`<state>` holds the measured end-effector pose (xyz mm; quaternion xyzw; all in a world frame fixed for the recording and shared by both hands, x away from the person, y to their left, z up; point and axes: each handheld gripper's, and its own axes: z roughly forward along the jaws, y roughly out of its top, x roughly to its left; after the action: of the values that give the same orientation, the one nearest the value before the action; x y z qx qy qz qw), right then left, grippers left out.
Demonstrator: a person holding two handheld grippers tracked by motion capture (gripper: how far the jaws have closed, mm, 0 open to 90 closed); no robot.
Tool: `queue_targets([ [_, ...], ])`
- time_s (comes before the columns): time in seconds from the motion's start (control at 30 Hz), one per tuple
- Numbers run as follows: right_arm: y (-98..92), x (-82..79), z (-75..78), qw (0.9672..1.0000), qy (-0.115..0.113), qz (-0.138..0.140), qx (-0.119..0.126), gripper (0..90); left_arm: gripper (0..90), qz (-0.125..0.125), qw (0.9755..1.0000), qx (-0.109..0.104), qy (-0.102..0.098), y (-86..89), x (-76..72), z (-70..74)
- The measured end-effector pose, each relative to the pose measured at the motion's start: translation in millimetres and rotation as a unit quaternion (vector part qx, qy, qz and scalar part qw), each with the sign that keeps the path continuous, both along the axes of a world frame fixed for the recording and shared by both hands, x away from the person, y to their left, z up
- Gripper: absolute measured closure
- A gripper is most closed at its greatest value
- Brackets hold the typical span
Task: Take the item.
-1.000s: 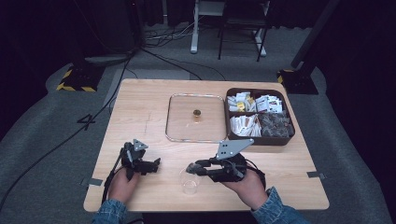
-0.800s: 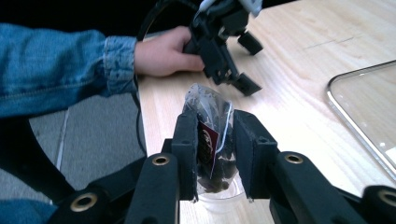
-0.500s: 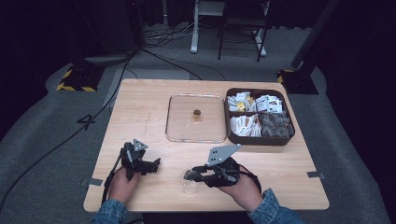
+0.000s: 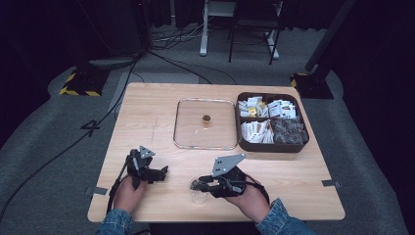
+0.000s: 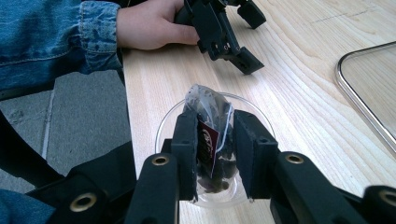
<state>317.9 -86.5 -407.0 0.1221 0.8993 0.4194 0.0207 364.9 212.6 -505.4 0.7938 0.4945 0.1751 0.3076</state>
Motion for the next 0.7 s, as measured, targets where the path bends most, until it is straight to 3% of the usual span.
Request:
queue_targets([
  [0.13,0.8,0.2,-2.1,1.0000,-0.004,-0.001,-0.002,69.9,0.0,0.000,1.0000,0.000,0.000,0.0,0.0,0.0],
  [0.27,1.4,0.3,-3.6,0.9999,-0.009,-0.004,0.002,56.9,0.0,0.001,1.0000,0.000,-0.001,-0.1,0.0,-0.1],
  [0.57,-2.8,2.5,1.6,0.9996,-0.009,-0.013,0.026,46.5,0.0,-0.001,1.0000,0.000,0.000,-0.1,0.3,-0.1],
  [0.7,-8.9,3.8,11.8,0.9987,-0.014,-0.018,0.046,39.7,0.0,-0.001,1.0000,0.000,-0.002,-0.3,0.3,-0.2],
])
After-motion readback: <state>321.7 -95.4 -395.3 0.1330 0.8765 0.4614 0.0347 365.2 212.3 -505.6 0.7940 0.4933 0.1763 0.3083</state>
